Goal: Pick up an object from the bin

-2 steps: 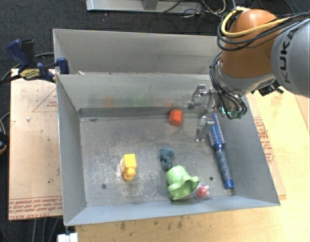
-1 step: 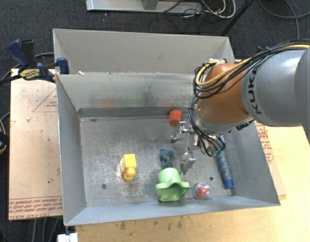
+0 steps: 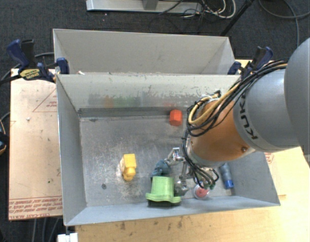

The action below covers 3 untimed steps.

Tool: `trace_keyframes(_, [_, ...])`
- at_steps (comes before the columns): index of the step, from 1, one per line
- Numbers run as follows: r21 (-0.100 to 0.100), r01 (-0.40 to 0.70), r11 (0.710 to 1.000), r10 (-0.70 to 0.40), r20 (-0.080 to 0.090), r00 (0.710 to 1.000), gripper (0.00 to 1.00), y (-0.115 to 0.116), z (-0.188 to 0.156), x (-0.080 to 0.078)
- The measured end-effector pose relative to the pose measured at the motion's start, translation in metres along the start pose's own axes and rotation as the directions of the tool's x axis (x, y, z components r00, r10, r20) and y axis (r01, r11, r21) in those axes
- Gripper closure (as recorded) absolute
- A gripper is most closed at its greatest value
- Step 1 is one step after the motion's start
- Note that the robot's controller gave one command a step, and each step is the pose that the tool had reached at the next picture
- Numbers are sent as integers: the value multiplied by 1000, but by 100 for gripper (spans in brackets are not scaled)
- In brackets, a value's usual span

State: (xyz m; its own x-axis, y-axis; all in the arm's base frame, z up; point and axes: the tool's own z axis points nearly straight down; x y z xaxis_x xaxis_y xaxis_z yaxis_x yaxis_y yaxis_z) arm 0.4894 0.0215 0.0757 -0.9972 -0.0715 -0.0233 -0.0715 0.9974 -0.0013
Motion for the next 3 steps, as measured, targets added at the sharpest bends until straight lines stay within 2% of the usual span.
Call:
trace_keyframes(1, [-4,2,1000,-2,-16,1000,0,52,-3,-14])
trace_keyframes(2, [-2,1,1000,-1,-22,1000,100,50,-3,-12])
trace_keyframes(3, [-6,26,1000,-26,-9,1000,100,48,0,-9])
